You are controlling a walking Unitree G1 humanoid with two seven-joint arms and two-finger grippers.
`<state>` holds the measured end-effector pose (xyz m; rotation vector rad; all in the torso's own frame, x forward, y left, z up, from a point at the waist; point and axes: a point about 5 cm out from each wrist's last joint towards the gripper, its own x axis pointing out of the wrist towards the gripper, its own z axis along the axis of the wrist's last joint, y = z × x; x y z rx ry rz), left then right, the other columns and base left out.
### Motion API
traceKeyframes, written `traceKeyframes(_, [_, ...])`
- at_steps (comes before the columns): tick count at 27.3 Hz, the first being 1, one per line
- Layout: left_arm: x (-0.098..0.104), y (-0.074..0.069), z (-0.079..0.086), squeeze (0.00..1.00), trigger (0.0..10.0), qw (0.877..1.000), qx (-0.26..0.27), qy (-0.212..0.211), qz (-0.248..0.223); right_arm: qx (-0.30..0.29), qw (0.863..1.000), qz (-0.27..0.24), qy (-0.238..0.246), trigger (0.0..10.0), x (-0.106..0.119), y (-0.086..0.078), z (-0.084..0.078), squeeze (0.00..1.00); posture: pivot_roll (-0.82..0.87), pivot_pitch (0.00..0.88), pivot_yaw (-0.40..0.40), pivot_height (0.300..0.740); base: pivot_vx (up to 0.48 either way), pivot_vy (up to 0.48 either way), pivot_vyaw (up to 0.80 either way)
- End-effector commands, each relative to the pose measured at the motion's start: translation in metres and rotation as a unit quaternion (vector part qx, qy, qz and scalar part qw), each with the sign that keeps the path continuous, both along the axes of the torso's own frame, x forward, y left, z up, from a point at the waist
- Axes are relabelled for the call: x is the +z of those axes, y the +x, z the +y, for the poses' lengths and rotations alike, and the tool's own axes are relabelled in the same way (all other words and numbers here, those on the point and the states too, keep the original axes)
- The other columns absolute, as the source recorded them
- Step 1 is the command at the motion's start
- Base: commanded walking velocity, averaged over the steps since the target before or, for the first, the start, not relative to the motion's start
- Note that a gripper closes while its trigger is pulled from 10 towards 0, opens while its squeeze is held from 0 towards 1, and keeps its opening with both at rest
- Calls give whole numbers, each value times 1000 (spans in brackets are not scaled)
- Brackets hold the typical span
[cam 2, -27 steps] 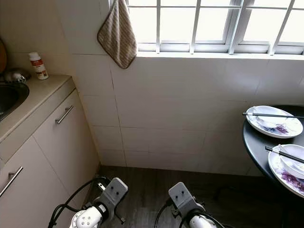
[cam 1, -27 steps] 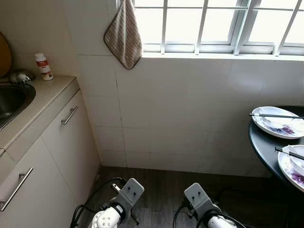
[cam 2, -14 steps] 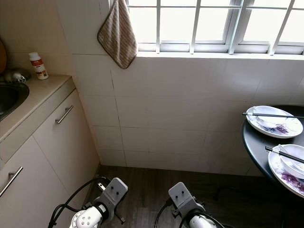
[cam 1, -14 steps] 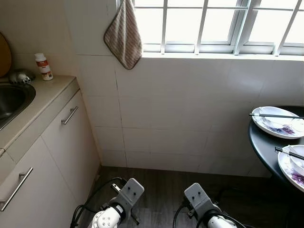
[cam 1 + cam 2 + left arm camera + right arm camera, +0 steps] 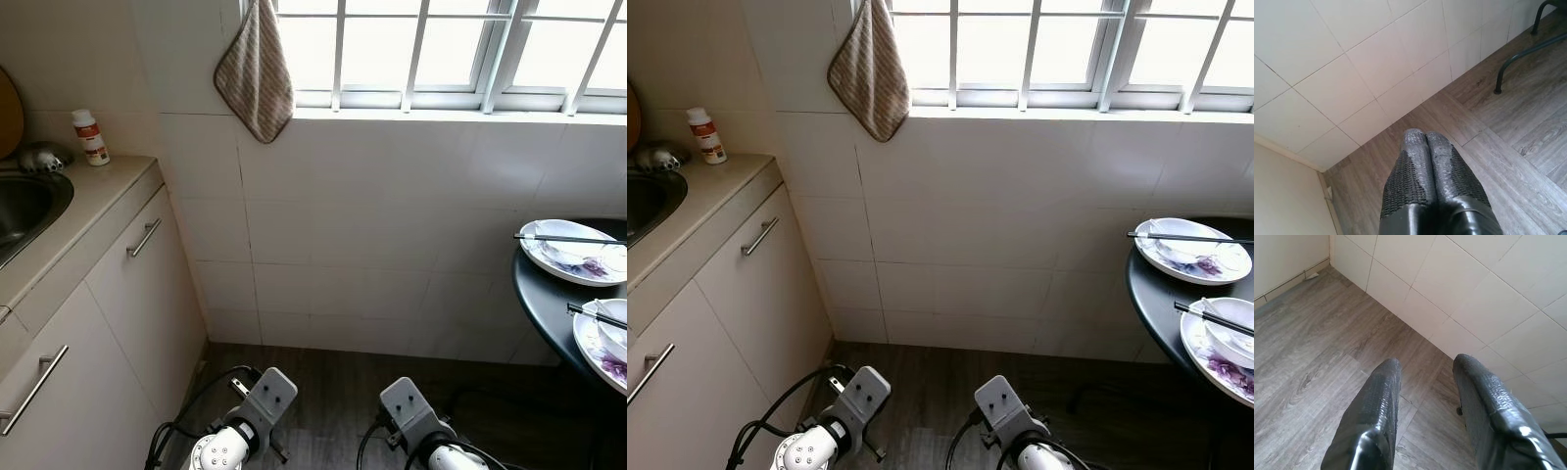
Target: Kitchen organization
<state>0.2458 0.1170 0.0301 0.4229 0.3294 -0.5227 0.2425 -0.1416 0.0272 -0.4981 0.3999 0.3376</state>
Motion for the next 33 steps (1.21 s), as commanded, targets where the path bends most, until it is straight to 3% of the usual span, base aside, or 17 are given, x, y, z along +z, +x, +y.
traceKeyframes(1, [12, 4, 19, 0, 10000, 992, 75, -96, -32, -18, 990, -100, 102, 10000, 23, 5, -5, 0, 70, 0, -25, 740, 0, 0, 0])
traceKeyframes(33, [13, 7, 17, 0, 10000, 992, 73, -99, -32, -22, 989, -102, 102, 10000, 24, 7, -6, 0, 68, 0, -22, 740, 0, 0, 0])
